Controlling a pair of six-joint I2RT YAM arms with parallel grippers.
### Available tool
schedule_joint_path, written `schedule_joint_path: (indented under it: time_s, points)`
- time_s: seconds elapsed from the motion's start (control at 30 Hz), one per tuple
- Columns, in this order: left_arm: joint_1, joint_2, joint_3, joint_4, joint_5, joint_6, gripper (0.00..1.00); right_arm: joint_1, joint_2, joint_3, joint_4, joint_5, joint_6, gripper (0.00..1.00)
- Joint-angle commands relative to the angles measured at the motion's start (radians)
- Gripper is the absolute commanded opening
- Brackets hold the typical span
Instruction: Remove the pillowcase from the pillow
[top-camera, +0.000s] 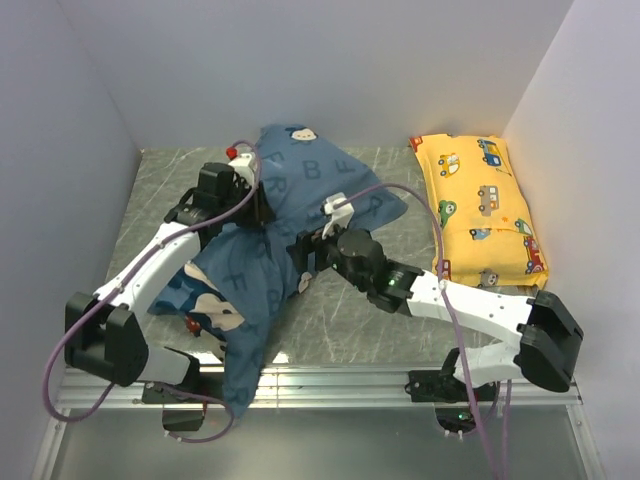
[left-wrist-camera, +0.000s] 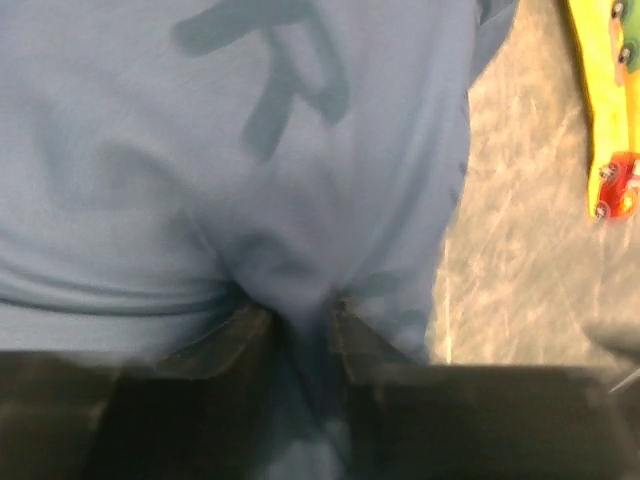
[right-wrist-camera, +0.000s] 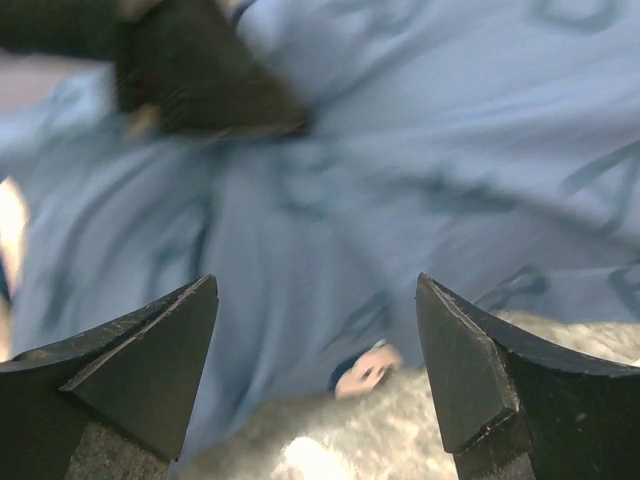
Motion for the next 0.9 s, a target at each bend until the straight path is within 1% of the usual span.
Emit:
schedule_joint_path:
  time_s: [0.0,0.03,0.07,0.1,0.13,0.2,0.23,0.27,0.3,0.33,0.37,0.43,0.47,0.53,0.57,0.6,0.63,0.7,0.77,0.87]
  points:
    - [-0.008,0.019,0.087,0.096,-0.071,-0.134,0.47,0.086,-0.066,0.009,-0.002,0.105,-0.106,0.86]
    - [-0.008,-0.009,0.095,0.084,-0.105,-0.163,0.57,0.116,-0.065,0.022,-0.016,0.133,-0.138,0.86]
    - [-0.006,-0.029,0.098,0.079,-0.132,-0.208,0.64,0.161,-0.061,0.036,-0.041,0.156,-0.155,0.86]
    - [-0.008,-0.053,0.103,0.07,-0.204,-0.229,0.73,0.185,-0.049,0.065,-0.05,0.19,-0.169,0.86]
    - [-0.008,-0.104,0.13,0.024,-0.243,-0.254,0.76,0.2,-0.039,0.081,-0.059,0.2,-0.198,0.86]
    - [-0.008,-0.153,0.17,-0.063,-0.368,-0.327,0.83,0.241,0.0,0.128,-0.076,0.249,-0.224,0.86]
    - [-0.008,-0.196,0.22,-0.115,-0.507,-0.353,0.84,0.251,0.017,0.148,-0.084,0.26,-0.249,0.87]
    - [-0.006,-0.216,0.242,-0.236,-0.591,-0.417,0.85,0.261,0.037,0.17,-0.1,0.271,-0.263,0.87]
    - [-0.006,-0.239,0.257,-0.284,-0.655,-0.455,0.87,0.281,0.078,0.218,-0.108,0.276,-0.275,0.87]
    - [-0.006,-0.291,0.261,-0.327,-0.761,-0.488,0.88,0.295,0.102,0.246,-0.117,0.295,-0.296,0.87]
    - [-0.005,-0.317,0.252,-0.399,-0.798,-0.569,0.89,0.307,0.128,0.274,-0.128,0.306,-0.335,0.87]
    - [0.003,-0.388,0.227,-0.473,-0.838,-0.634,0.91,0.346,0.21,0.363,-0.137,0.348,-0.393,0.88]
    - [0.009,-0.406,0.221,-0.545,-0.857,-0.697,0.92,0.355,0.271,0.393,-0.139,0.36,-0.413,0.89]
    - [0.014,-0.461,0.193,-0.608,-0.86,-0.755,0.94,0.37,0.342,0.495,-0.16,0.397,-0.456,0.9]
    - [0.014,-0.481,0.177,-0.627,-0.849,-0.788,0.95,0.375,0.407,0.531,-0.191,0.411,-0.467,0.9]
    - [0.015,-0.529,0.155,-0.642,-0.845,-0.795,0.96,0.377,0.437,0.593,-0.197,0.418,-0.477,0.9]
    - [0.018,-0.552,0.109,-0.654,-0.846,-0.817,0.99,0.378,0.463,0.616,-0.196,0.434,-0.491,0.91]
    - [0.021,-0.606,0.06,-0.677,-0.849,-0.825,0.99,0.377,0.529,0.662,-0.185,0.435,-0.511,0.94]
    - [0.028,-0.627,0.046,-0.697,-0.84,-0.831,0.99,0.377,0.586,0.703,-0.193,0.44,-0.52,0.96]
    - [0.029,-0.649,0.031,-0.713,-0.826,-0.825,0.99,0.38,0.635,0.745,-0.217,0.416,-0.525,0.96]
